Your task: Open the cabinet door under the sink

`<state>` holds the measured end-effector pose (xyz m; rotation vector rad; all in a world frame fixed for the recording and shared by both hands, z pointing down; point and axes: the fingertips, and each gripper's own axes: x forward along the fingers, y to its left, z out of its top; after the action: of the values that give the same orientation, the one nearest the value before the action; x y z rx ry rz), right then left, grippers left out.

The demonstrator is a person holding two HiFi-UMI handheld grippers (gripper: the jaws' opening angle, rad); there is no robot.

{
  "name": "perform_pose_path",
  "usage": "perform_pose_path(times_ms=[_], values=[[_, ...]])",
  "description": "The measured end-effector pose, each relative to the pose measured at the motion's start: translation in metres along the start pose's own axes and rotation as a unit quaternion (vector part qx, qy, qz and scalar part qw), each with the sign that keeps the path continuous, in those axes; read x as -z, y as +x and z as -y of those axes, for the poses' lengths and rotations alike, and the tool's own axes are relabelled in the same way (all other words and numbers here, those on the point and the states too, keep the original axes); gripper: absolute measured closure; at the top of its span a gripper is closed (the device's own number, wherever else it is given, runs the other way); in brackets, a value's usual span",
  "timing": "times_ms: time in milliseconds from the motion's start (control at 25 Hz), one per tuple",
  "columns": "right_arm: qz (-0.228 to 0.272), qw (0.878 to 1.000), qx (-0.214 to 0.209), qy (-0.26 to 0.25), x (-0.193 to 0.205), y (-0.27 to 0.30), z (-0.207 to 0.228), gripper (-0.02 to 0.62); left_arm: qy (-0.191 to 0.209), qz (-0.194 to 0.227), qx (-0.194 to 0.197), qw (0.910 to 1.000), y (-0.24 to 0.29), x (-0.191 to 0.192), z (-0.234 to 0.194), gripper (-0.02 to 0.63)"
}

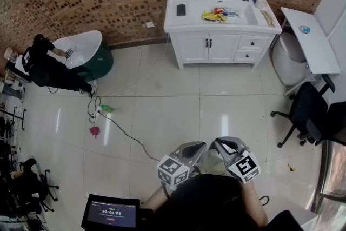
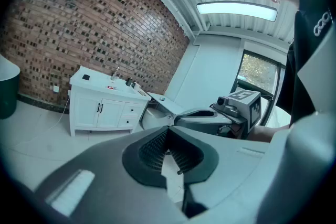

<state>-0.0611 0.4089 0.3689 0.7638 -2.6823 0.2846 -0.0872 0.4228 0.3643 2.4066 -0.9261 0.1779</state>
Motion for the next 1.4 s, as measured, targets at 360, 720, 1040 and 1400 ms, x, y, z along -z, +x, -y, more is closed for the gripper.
perform_pose_path(times_ms=[360,720,1040,1400], values=[[0.006,1.000,0.021,0.019,-0.008,-0.026,0.119,0.603,0.011,-0.026,0.003,0.9996,0.094,-0.042,0.002,0.591],[0.012,0.998,0.051,0.042,0.010,-0.059,0.203,0.603,0.020,-0.052,0.015,0.9983,0.154,-0.056,0.002,0.591],[-0.009,0.994,0.084,0.071,0.020,-0.068,0.250,0.604,0.015,-0.058,0.040,0.9974,0.199,-0.073,-0.005,0.591],[-0.040,0.992,0.104,0.065,0.009,-0.027,0.292,0.603,0.011,-0.047,0.064,0.9968,0.244,-0.107,-0.062,0.591]])
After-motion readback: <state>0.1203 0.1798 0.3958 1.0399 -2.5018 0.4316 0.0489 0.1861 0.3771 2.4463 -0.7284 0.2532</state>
